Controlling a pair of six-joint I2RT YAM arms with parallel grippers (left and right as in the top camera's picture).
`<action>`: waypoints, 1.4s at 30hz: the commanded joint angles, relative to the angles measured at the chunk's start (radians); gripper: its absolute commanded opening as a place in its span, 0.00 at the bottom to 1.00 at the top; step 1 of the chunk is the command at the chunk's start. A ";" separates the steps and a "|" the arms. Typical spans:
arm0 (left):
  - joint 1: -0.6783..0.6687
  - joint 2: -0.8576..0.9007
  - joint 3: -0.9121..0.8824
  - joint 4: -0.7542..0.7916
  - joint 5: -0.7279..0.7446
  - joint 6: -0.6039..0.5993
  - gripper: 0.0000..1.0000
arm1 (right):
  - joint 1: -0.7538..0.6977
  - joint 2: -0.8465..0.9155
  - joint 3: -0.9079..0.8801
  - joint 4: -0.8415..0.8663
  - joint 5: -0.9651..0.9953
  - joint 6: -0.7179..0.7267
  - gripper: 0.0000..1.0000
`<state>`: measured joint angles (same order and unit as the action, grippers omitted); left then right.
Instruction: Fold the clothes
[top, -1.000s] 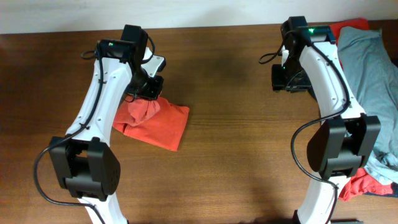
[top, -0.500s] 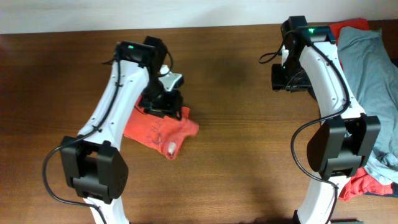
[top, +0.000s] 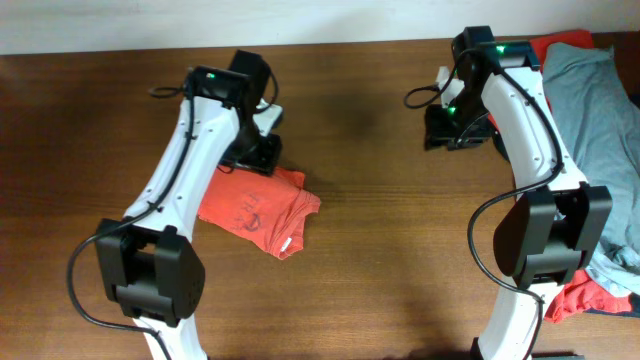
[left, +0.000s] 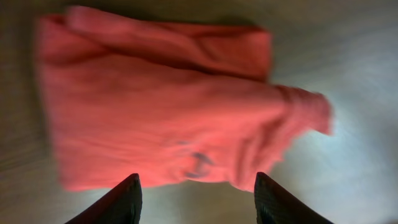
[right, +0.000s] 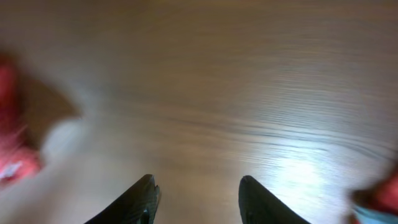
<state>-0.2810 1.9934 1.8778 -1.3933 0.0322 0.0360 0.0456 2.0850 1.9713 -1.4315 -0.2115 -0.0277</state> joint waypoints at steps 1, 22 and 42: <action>0.058 -0.028 -0.014 0.031 -0.093 -0.021 0.58 | 0.003 -0.030 0.021 -0.042 -0.294 -0.178 0.48; 0.232 -0.028 -0.560 0.444 -0.257 -0.071 0.57 | 0.365 -0.018 -0.237 0.211 -0.475 -0.199 0.59; 0.225 -0.068 -0.488 0.458 -0.139 -0.074 0.62 | 0.543 -0.008 -0.348 0.473 -0.293 -0.226 0.63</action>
<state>-0.0639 1.9614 1.3506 -0.9405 -0.1303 -0.0242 0.5816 2.0789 1.6302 -0.9718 -0.5426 -0.2436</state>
